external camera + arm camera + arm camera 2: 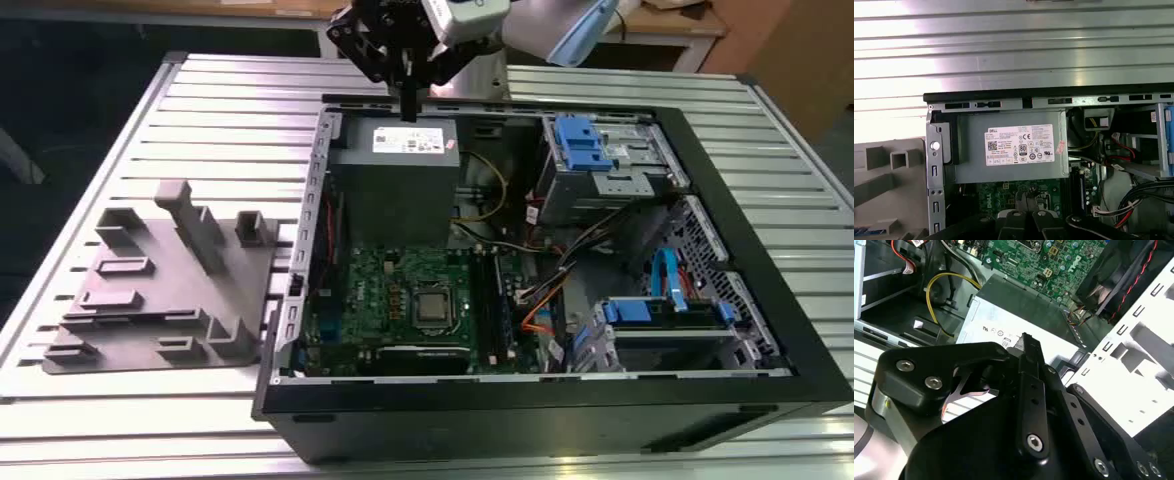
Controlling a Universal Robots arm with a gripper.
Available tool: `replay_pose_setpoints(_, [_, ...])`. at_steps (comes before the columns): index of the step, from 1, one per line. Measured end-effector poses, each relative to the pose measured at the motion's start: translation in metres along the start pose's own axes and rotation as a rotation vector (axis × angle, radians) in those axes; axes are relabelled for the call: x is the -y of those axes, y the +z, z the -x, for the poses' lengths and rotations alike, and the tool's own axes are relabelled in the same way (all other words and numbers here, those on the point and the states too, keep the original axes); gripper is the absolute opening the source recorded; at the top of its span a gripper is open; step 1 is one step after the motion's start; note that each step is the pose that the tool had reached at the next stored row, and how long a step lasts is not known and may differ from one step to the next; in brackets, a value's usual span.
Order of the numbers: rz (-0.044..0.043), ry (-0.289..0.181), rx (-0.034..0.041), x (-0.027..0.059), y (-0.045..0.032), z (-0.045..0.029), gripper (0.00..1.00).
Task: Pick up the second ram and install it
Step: 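Reach for the second ram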
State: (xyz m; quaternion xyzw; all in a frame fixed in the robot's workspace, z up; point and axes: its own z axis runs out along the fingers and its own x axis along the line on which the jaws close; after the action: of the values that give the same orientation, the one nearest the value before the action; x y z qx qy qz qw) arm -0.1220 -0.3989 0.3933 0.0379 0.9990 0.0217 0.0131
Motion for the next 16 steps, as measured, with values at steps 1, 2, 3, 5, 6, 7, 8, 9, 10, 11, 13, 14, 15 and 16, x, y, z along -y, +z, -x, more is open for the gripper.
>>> replay_pose_setpoints(1, [-0.0001,0.0,0.0,0.0,0.0,0.0,0.07])
replay_pose_setpoints(2, [-0.0001,0.0,0.0,0.0,0.0,0.0,0.07])
replay_pose_setpoints(3, [-0.0001,0.0,0.0,0.0,0.0,0.0,0.07])
replay_pose_setpoints(5, [0.0,0.0,0.0,0.0,0.0,0.0,0.07])
replay_pose_setpoints(6, [0.0,0.0,0.0,0.0,0.0,0.0,0.07])
replay_pose_setpoints(7, [0.0,0.0,0.0,0.0,0.0,0.0,0.07])
replay_pose_setpoints(8, [-0.0001,0.0,0.0,0.0,0.0,0.0,0.07])
replay_pose_setpoints(9, [0.0,0.0,0.0,0.0,0.0,0.0,0.07])
replay_pose_setpoints(10, [0.0,0.0,0.0,0.0,0.0,0.0,0.07])
replay_pose_setpoints(11, [0.0,0.0,0.0,0.0,0.0,0.0,0.07])
replay_pose_setpoints(13, [0.0,0.0,0.0,0.0,0.0,-0.0001,0.07])
replay_pose_setpoints(14, [-0.0001,0.0,0.0,0.0,-0.0001,-0.0007,0.07])
replay_pose_setpoints(15, [-0.0001,0.0,-0.0001,0.0001,-0.0001,-0.0017,0.07])
replay_pose_setpoints(16, [-0.0001,0.0,-0.0001,0.0002,-0.0002,-0.0029,0.07])
